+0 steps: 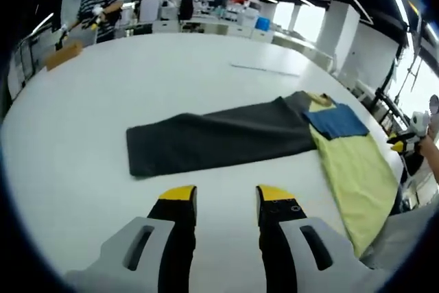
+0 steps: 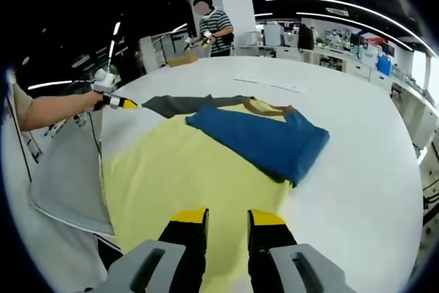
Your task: Fold the garment on the visible template until the final outline fits inside the template.
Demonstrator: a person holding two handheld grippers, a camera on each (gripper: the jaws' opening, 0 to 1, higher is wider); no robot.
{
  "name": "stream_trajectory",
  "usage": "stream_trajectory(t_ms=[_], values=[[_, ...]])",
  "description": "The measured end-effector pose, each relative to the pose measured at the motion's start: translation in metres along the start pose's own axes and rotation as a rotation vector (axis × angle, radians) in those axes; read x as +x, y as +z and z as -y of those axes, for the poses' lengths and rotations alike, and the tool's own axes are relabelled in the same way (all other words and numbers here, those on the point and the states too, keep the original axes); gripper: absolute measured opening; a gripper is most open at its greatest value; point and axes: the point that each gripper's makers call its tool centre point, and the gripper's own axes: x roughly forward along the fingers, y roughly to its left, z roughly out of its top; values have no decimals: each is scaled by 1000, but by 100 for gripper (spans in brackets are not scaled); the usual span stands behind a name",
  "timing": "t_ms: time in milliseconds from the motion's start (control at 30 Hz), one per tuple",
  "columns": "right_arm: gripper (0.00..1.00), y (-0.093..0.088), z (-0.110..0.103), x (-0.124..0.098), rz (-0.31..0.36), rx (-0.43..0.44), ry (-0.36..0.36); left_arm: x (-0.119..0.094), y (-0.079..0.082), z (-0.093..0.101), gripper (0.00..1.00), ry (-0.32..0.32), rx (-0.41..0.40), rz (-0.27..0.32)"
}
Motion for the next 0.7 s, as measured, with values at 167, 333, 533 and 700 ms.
stream_trajectory(t_ms=[167,333,533,700], values=[[18,-1,0,-3,2,10,-2,1,1,-13,31,44,28,-17],[19,-3,0,-6,0,12,-7,1,4,-33,30,97,2,-14],[19,-8,3,-7,-14,11,-22,4,5,-46,30,146,35,-36],[19,-9,3,-7,-14,18,-24,8,9,-55,29,179,50,-43]])
